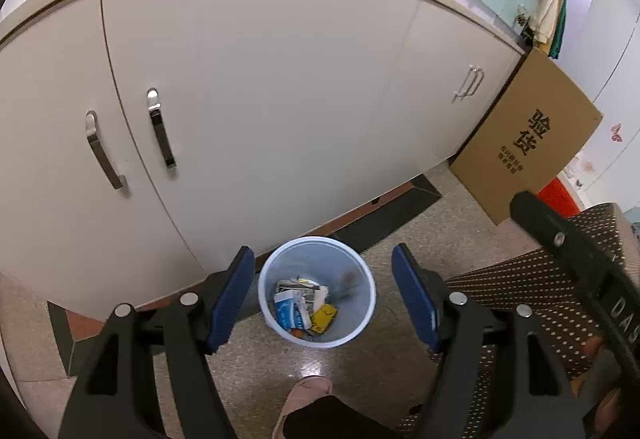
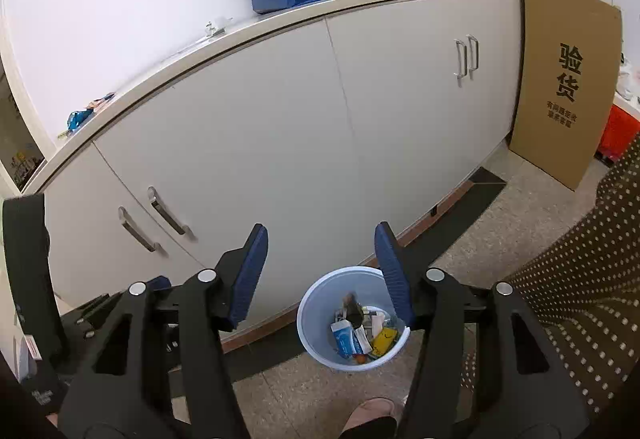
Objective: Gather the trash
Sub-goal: 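Move both tools back over the table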
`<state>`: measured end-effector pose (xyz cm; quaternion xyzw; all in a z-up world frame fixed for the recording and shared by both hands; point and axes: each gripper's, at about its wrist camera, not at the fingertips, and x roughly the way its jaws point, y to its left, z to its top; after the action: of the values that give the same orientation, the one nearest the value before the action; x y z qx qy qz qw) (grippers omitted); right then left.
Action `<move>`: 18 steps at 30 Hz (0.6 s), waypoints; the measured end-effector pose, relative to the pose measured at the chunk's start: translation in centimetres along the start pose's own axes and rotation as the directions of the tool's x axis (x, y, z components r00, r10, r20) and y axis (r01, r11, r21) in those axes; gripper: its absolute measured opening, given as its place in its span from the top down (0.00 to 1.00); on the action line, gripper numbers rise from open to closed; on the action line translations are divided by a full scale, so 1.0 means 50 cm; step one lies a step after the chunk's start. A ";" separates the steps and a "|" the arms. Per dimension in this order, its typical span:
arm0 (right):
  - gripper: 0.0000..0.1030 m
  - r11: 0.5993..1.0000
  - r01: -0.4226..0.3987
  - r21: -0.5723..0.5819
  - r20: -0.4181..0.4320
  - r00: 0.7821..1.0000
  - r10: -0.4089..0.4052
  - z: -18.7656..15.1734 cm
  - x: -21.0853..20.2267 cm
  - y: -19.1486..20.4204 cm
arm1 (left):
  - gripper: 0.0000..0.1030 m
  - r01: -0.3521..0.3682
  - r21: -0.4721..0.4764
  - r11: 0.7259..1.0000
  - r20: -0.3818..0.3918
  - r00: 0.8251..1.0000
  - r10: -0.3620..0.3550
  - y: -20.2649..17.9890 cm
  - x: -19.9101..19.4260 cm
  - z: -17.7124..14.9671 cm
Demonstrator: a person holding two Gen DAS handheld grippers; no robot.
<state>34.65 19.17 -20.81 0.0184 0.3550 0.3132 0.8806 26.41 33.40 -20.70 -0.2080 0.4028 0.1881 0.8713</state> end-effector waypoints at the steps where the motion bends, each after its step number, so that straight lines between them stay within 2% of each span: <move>1: 0.44 1.000 0.008 0.001 -0.003 1.000 -0.008 -0.002 -0.006 -0.003 | 0.32 0.007 0.002 1.000 0.001 1.000 -0.007 -0.007 -0.005 -0.001; 7: 0.44 0.998 0.069 0.006 0.024 0.997 -0.069 -0.006 -0.086 -0.031 | 0.32 0.054 0.058 0.997 0.025 0.998 -0.056 -0.069 -0.052 -0.007; 11: 0.42 0.995 0.095 0.035 0.058 0.994 -0.097 -0.002 -0.169 -0.063 | 0.31 0.090 0.113 0.990 0.043 0.995 -0.095 -0.125 -0.098 -0.016; 14: 0.41 0.992 0.117 0.050 0.094 0.988 -0.121 -0.001 -0.240 -0.092 | 0.31 0.116 0.154 0.981 0.062 0.990 -0.126 -0.173 -0.137 -0.026; 18: 0.38 0.984 0.158 0.088 0.137 0.976 -0.169 -0.009 -0.343 -0.146 | 0.31 0.163 0.239 0.957 0.076 0.980 -0.186 -0.265 -0.194 -0.050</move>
<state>28.84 3.54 -12.47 0.0453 0.3025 0.2239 0.9254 25.55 19.42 -11.80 -0.1302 0.3591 0.0721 0.9213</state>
